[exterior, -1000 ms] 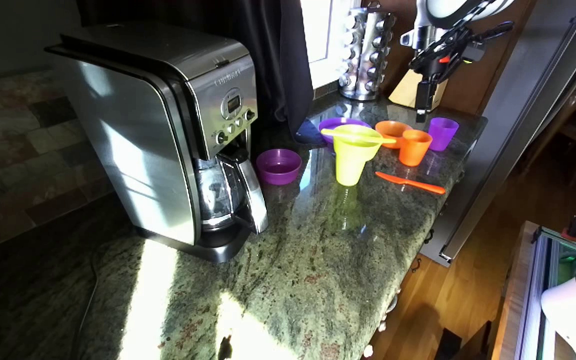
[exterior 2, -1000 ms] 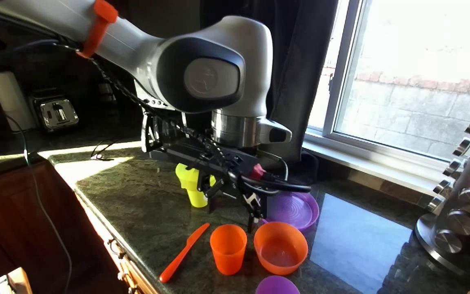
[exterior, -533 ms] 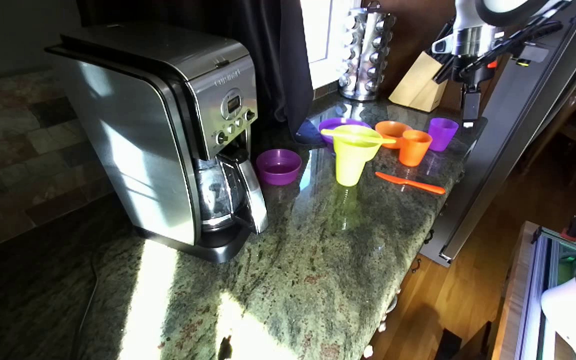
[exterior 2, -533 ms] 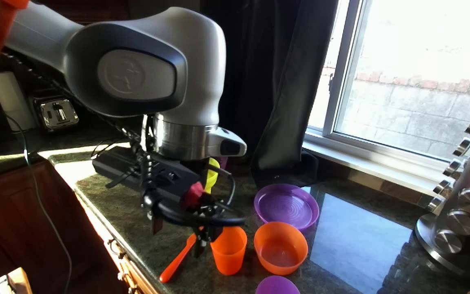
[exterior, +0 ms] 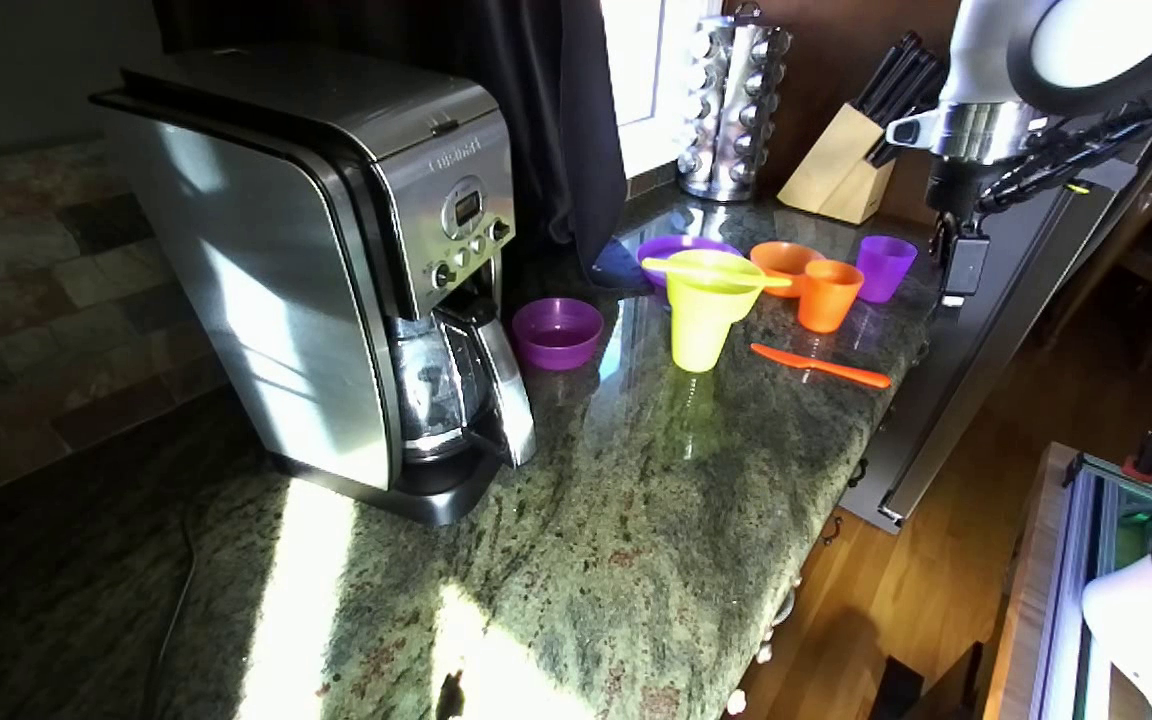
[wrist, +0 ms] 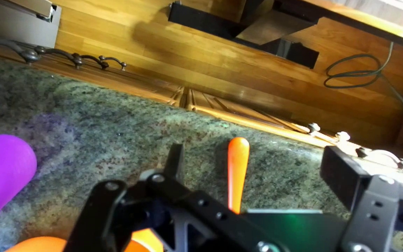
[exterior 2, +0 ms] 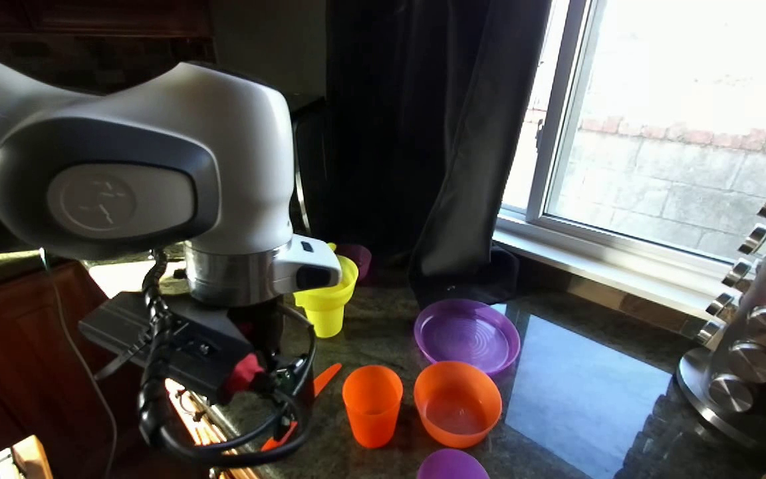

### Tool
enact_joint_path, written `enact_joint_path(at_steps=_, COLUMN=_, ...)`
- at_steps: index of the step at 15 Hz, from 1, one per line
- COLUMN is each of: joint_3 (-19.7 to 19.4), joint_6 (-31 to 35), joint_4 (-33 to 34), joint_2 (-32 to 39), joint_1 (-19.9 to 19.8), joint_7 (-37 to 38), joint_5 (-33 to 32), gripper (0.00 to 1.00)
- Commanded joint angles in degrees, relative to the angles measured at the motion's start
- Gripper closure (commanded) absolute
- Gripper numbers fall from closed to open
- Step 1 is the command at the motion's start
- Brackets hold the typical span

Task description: Remove the orange knife from the orange bowl then place the orange bowl on the right side of the counter, move the orange knife to the right.

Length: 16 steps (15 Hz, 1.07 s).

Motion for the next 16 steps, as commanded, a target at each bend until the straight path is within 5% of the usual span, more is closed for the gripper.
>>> enact_joint_path(at_steps=1, joint_3=0.0, joint_6=6.6, joint_4=-0.6, joint_2=2.3, joint_1=2.1, joint_7=1.3, joint_5=-0.9, gripper=0.0)
enact_joint_path(at_steps=7, joint_3=-0.4, joint_6=5.3, joint_4=-0.2, joint_2=1.9, joint_1=2.3, joint_7=0.5, joint_5=-0.5, gripper=0.0)
enact_joint_path(at_steps=16, joint_3=0.7, joint_6=12.2, joint_4=-0.2, joint_2=13.8, joint_1=4.7, joint_7=1.7, joint_5=0.2, gripper=0.0)
